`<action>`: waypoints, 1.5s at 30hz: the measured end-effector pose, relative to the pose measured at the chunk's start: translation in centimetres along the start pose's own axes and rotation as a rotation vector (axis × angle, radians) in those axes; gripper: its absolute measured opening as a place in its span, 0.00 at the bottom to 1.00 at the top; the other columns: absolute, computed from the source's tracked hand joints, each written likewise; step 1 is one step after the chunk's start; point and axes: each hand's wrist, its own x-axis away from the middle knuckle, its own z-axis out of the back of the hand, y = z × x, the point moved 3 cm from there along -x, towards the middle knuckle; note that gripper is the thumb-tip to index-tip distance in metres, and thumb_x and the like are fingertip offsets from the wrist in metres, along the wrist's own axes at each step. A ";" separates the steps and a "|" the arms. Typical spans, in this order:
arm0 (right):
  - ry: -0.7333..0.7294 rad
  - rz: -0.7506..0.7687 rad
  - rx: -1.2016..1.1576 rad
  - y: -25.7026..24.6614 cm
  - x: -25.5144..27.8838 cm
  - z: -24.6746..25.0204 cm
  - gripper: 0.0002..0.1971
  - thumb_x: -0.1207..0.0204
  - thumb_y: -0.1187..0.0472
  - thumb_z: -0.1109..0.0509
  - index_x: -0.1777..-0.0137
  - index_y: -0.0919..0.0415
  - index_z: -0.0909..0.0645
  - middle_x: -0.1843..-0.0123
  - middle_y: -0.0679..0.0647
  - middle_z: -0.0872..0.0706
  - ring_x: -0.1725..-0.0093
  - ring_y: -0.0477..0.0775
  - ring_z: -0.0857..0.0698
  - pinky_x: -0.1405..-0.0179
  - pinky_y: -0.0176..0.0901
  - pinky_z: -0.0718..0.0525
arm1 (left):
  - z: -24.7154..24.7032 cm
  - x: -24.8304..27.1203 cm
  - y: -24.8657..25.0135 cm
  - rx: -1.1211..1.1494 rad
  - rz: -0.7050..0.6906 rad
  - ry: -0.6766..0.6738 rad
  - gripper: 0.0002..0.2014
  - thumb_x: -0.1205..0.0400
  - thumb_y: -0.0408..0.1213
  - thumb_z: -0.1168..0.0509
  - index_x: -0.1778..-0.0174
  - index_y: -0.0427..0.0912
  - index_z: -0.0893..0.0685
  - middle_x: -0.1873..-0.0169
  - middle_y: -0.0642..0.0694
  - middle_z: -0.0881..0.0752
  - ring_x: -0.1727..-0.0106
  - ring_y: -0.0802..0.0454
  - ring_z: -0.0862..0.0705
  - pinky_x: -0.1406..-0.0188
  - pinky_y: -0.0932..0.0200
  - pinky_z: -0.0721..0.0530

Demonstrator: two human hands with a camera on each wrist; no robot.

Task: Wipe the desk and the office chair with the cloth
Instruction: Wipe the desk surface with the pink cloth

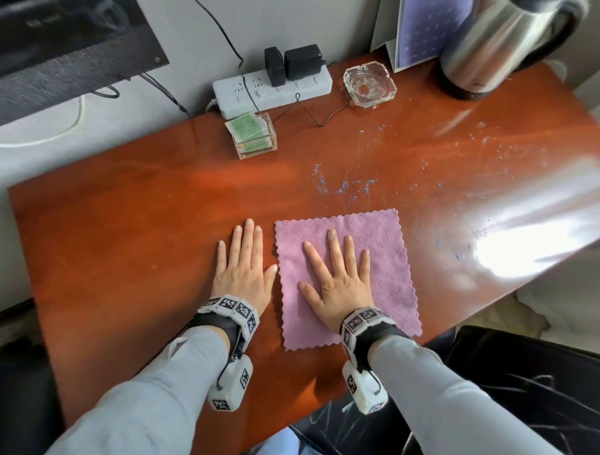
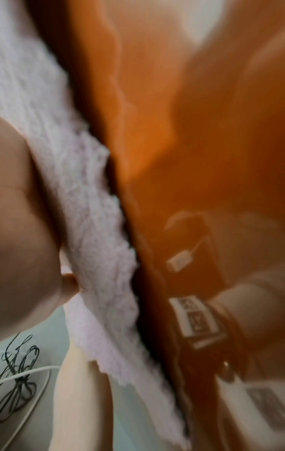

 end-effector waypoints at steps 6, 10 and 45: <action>0.003 0.005 0.034 0.1 -7.4 2.5 0.33 0.19 0.30 0.62 0.19 0.32 0.74 0.16 0.50 0.77 0.16 0.64 0.72 0.21 0.72 0.70 | 0.1 -0.9 0.3 0.033 0.000 -0.009 0.39 0.15 0.52 0.48 0.12 0.37 0.53 0.12 0.39 0.57 0.11 0.42 0.56 0.14 0.36 0.50; 0.002 -0.003 0.030 0.3 -10.0 3.6 0.32 0.18 0.32 0.62 0.19 0.32 0.73 0.15 0.49 0.76 0.16 0.63 0.72 0.21 0.71 0.70 | 0.7 -3.5 1.1 0.063 0.008 -0.017 0.38 0.18 0.49 0.54 0.12 0.37 0.53 0.12 0.39 0.57 0.11 0.42 0.56 0.15 0.35 0.51; 0.017 -0.132 -0.022 6.9 -10.5 5.4 0.31 0.16 0.36 0.63 0.18 0.33 0.73 0.15 0.51 0.75 0.16 0.68 0.71 0.20 0.72 0.69 | 1.4 -9.3 5.2 0.006 0.017 -0.018 0.41 0.14 0.57 0.55 0.13 0.34 0.58 0.13 0.36 0.61 0.12 0.39 0.59 0.15 0.32 0.54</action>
